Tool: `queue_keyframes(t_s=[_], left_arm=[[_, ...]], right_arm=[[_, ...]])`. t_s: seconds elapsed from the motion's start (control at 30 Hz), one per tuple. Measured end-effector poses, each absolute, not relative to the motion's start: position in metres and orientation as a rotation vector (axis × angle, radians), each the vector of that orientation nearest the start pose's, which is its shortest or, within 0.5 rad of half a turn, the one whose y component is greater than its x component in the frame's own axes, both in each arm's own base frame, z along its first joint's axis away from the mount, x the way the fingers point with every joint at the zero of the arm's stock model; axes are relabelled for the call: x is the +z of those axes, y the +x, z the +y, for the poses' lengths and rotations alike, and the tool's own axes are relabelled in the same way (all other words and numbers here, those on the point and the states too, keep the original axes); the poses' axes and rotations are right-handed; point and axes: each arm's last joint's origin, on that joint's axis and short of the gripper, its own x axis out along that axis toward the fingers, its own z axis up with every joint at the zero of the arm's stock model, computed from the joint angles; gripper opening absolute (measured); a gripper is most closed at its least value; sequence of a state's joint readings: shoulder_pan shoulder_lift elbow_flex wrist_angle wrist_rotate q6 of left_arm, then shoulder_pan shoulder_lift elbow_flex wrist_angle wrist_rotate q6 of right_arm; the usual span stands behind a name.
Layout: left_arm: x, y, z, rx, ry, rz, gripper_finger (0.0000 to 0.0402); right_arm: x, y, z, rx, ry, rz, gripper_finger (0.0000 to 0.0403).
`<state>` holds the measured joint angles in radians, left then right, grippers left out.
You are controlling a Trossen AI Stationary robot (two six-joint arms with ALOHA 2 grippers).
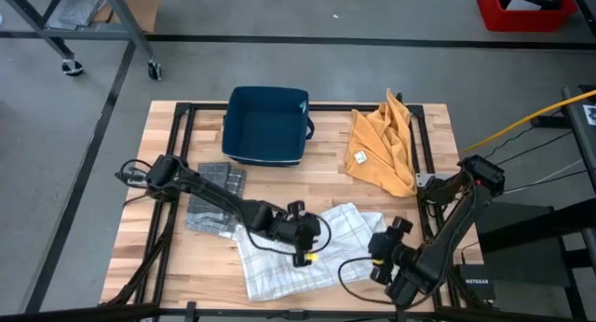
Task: Fold towel
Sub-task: Fold the white patterned towel
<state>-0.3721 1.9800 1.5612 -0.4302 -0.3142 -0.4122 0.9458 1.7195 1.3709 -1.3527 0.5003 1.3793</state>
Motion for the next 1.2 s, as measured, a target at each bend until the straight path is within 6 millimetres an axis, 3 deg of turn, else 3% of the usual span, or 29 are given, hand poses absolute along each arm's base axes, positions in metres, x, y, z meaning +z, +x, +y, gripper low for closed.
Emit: queue_keyframes(t_s=[0.17,0.37,0.63,0.77,0.9,1.07,1.13,1.2], left_arm=[[0.229,0.415,-0.134,0.151,-0.128,0.787,0.0143],[0.229,0.416,-0.129,0.152,-0.14,0.802,0.0143],[0.227,0.411,-0.142,0.031,-0.191,0.862,0.0143],[0.223,0.406,-0.141,0.062,-0.2,0.927,0.0143],[0.22,0.402,-0.137,0.103,-0.22,0.98,0.0143],[0.219,0.403,-0.131,0.086,-0.188,1.001,0.0143],[0.219,0.404,-0.128,0.074,-0.163,1.001,0.0143],[0.219,0.405,-0.124,0.07,-0.147,0.999,0.0143]], right_arm=[[0.246,0.197,0.22,-0.598,0.028,1.089,0.023],[0.232,0.213,0.191,-0.715,-0.012,1.139,0.023],[0.199,0.223,0.142,-0.758,-0.04,1.502,0.023],[0.203,0.219,0.131,-0.685,-0.063,1.553,0.023],[0.232,0.205,0.127,-0.582,-0.047,1.44,0.023],[0.278,0.166,0.117,-0.518,-0.01,1.086,0.023],[0.282,0.147,0.109,-0.497,0.077,0.936,0.023],[0.272,0.128,0.102,-0.462,0.172,0.827,0.023]])
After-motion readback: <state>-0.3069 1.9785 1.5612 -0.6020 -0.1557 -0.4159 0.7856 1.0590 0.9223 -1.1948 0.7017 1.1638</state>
